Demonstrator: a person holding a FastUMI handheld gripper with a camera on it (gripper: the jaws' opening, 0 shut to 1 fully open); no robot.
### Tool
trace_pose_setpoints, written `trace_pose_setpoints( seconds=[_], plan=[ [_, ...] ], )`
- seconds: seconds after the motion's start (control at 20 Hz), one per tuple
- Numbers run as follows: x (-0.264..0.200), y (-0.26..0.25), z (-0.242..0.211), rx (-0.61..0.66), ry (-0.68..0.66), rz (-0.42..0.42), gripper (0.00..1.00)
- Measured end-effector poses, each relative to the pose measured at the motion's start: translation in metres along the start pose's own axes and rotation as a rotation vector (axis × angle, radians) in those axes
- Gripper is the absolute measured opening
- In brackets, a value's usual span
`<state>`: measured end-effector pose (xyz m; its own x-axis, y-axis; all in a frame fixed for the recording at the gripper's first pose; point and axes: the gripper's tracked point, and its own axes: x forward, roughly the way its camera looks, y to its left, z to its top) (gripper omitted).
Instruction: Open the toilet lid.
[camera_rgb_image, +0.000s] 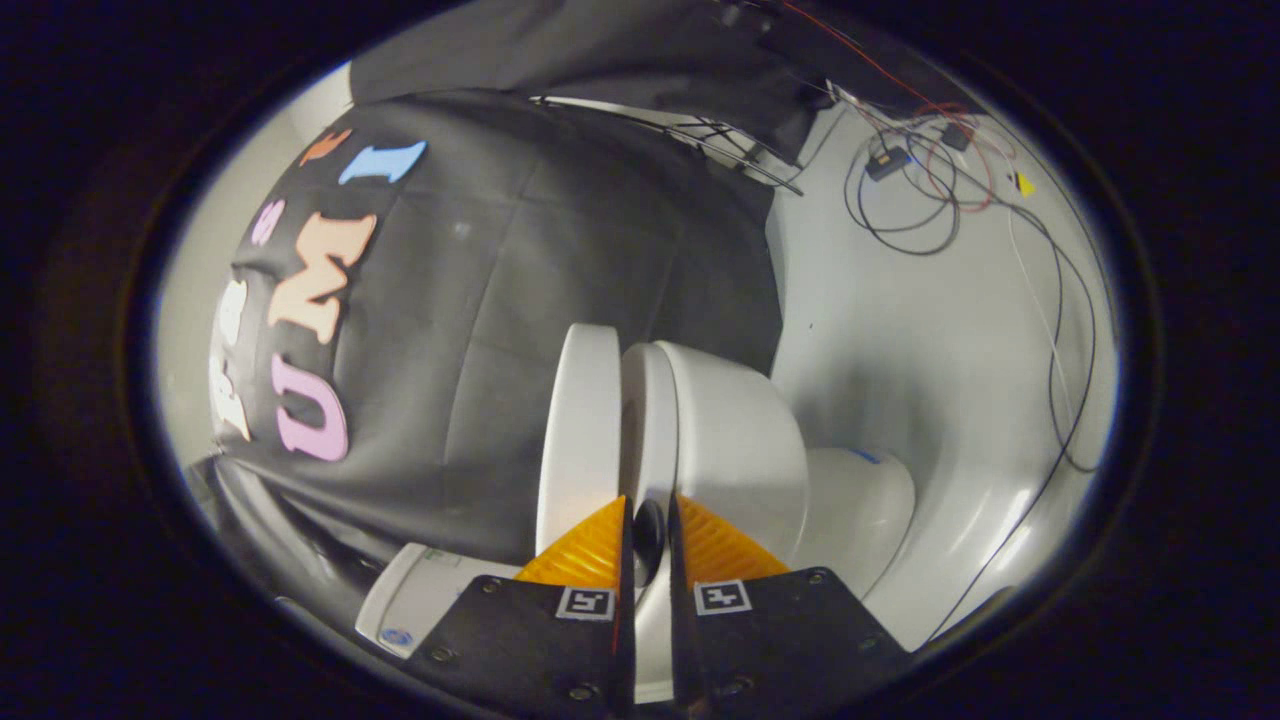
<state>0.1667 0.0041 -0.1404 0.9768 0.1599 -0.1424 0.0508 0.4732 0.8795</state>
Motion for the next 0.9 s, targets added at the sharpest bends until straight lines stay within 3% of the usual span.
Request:
trace_pose_setpoints(
  seconds=[0.1,0.25,0.65,0.8,0.9],
  plan=[
    [0.001,-0.004,-0.003,-0.009,0.003,-0.011,0.02],
    [-0.001,0.003,0.0,-0.025,-0.004,-0.023,0.02],
    [-0.015,0.022,0.002,-0.149,-0.021,-0.171,0.01],
    [-0.019,0.054,0.008,-0.16,-0.04,-0.134,0.01],
    [-0.022,0.065,0.009,-0.191,-0.051,-0.156,0.01]
  ],
)
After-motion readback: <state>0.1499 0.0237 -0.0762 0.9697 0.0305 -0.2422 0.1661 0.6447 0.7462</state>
